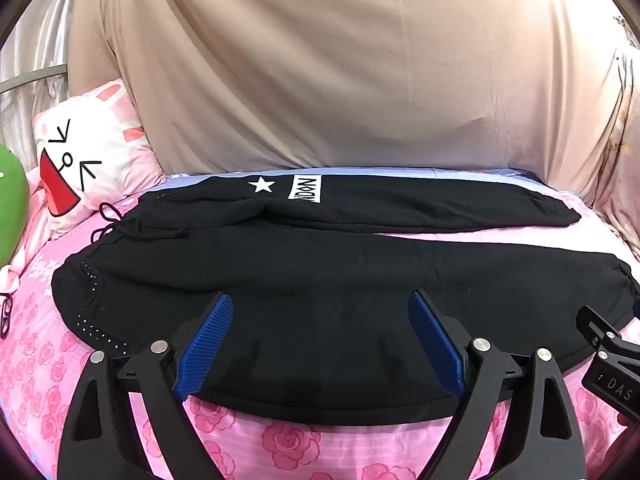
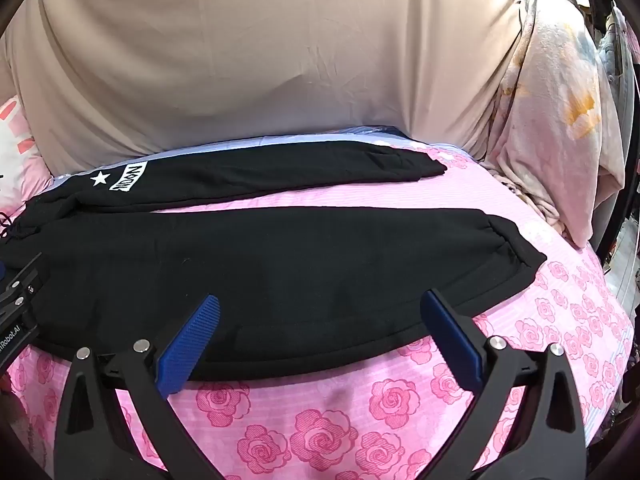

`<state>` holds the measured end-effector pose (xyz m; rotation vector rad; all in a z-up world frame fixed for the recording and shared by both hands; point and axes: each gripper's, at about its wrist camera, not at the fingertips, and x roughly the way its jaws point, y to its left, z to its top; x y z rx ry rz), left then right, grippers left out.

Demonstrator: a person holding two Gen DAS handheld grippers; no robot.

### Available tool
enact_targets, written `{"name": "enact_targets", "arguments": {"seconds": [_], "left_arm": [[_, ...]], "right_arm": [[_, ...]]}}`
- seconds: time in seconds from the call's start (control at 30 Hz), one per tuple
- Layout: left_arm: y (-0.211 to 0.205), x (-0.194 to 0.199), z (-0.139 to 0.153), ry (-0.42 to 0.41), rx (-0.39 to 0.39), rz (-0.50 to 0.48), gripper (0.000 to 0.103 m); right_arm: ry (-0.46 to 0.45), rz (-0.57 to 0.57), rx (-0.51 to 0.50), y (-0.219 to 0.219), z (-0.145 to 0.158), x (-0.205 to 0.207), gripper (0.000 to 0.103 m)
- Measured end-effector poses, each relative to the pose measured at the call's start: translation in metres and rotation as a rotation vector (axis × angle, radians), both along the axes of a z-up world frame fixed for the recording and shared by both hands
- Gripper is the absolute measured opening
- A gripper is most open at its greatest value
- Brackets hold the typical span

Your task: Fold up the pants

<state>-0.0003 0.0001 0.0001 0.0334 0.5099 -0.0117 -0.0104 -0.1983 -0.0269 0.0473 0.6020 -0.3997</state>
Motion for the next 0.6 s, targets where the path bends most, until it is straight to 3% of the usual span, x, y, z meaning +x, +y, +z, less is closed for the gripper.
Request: {"name": "enact_targets", "arguments": {"seconds": [0.6], "left_arm": [[0.0008, 0.0008, -0.003, 0.008, 0.007, -0.002, 0.087]], "right_arm": [[-0.004, 0.0, -0.005, 0.0002, -0.0001, -0.0006, 0.098]]}}
